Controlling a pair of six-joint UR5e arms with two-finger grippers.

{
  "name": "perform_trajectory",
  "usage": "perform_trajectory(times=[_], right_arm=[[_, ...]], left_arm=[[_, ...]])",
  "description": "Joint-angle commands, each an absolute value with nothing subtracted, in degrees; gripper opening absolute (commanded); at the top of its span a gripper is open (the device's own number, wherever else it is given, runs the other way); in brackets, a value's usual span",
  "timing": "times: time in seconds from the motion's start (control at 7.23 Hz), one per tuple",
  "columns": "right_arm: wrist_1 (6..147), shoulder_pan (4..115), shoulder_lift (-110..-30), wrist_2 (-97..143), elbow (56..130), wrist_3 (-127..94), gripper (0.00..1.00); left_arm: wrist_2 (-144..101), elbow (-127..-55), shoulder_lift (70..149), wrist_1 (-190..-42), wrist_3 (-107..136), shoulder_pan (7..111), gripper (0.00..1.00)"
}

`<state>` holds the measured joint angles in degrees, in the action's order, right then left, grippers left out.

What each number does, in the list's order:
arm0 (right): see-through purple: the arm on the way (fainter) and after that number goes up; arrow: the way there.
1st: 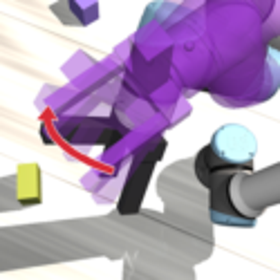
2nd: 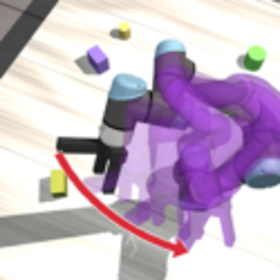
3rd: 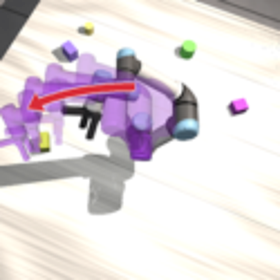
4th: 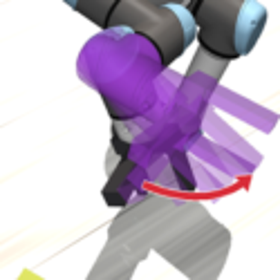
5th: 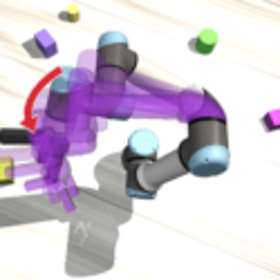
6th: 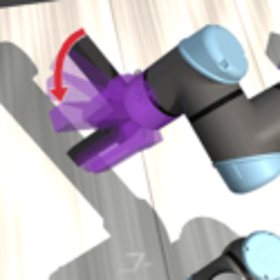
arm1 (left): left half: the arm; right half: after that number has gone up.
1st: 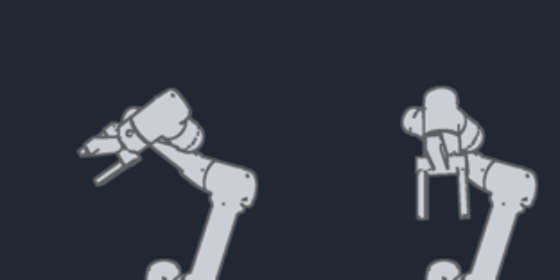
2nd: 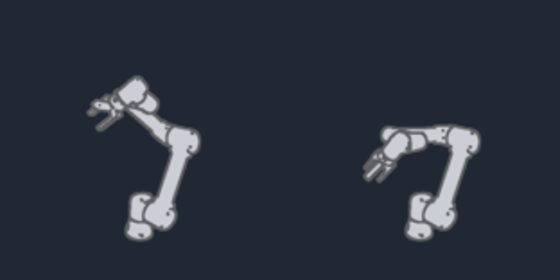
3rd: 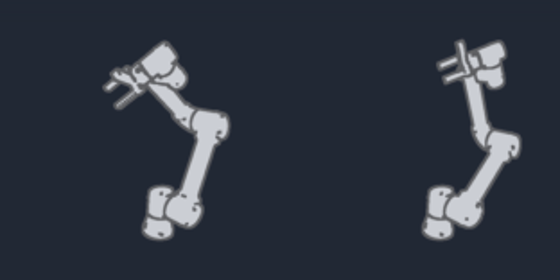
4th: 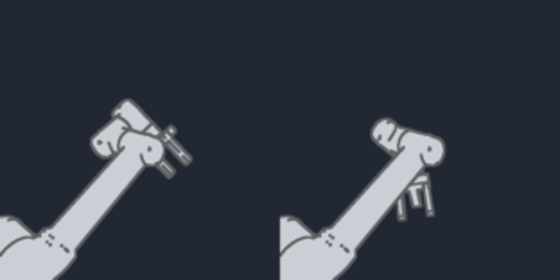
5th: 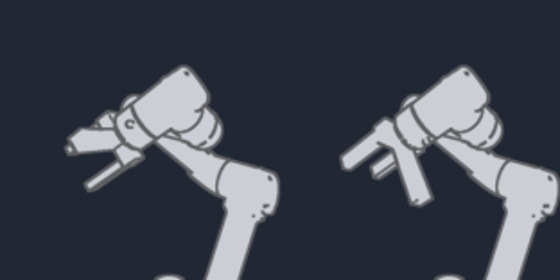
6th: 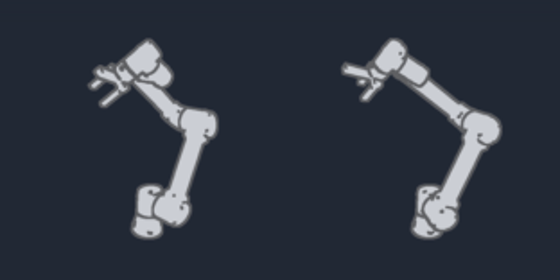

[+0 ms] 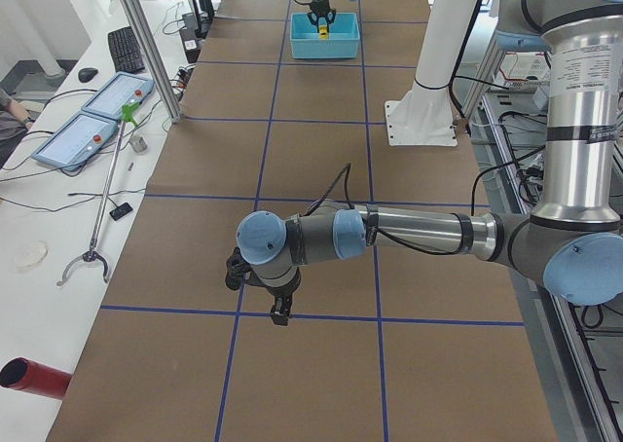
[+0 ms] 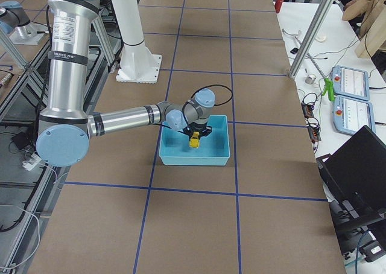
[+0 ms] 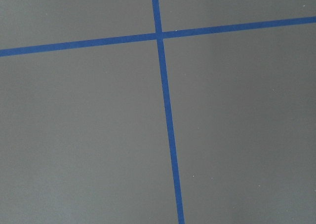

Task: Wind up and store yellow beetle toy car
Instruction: 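Lower the car into the bin and open the right gripper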

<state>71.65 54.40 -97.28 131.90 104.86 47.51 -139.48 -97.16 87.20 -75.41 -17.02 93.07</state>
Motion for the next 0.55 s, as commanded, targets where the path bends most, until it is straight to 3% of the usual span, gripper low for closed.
perform_trajectory(times=[0.0, 0.14, 0.28, 0.41], right_arm=[[71.6, 53.4, -97.2, 131.7, 104.1, 47.5, 0.0], [71.5, 53.3, -97.2, 131.7, 103.4, 47.5, 0.0], [71.5, 53.3, -97.1, 131.7, 103.4, 47.5, 0.11], [71.5, 53.3, -97.1, 131.7, 103.4, 47.4, 0.68]], left_arm=[[-139.4, -97.1, 87.2, -75.4, -17.0, 93.1, 1.0], [-139.4, -97.1, 87.2, -75.4, -17.0, 93.1, 1.0], [-139.5, -97.1, 87.2, -75.4, -17.0, 93.1, 1.0], [-139.5, -97.2, 87.2, -75.4, -17.0, 93.1, 1.0]])
